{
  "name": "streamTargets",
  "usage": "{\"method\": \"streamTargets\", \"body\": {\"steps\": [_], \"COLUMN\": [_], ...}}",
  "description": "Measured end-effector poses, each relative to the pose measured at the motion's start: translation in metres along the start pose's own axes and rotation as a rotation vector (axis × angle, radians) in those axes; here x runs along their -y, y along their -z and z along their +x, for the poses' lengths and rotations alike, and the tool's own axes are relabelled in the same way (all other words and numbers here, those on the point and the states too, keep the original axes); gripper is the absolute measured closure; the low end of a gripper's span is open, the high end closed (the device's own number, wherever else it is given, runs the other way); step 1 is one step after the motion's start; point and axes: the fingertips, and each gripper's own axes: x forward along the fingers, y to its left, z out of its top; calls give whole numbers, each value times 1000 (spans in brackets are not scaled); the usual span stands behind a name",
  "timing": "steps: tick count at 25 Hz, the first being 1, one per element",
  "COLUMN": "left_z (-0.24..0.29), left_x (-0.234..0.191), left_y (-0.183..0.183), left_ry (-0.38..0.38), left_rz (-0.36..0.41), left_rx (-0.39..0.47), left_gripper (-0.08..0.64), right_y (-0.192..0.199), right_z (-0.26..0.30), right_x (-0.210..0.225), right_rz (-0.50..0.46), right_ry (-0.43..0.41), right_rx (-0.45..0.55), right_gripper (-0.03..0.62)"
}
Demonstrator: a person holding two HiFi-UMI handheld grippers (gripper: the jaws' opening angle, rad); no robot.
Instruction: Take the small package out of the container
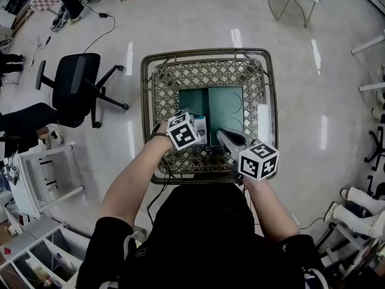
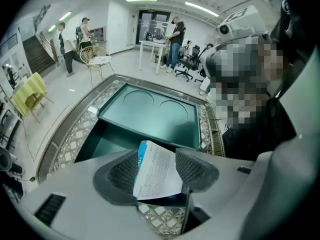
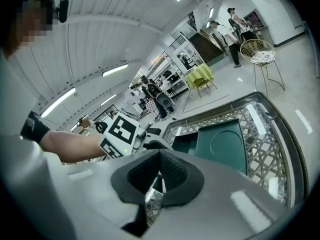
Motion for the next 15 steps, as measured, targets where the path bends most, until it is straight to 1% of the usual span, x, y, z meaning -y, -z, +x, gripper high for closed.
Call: {"method": "streamTargets", "body": {"steps": [4,8,14,15], "left_z": [-17,-28,-42,-44], "left_x": [13,28,50,52], "left_y": [2,5,8,9], "left_ry": [-12,-20,11,16], "left_rz": [-22,-32,-43,-44], "left_rx": [56,102,186,199], "left_gripper": [324,324,324,324], "right_y": [-3,10,22,25], "right_z": [4,14,29,32], "right_x": [-10,-14,-18,-17], "right_rz": [-28,-77,-141,-154], "right_ry": [-5,-7,-6,-6], "right_rx": [-13,-68,-127,-140], "right_gripper": [581,581,580,553]}}
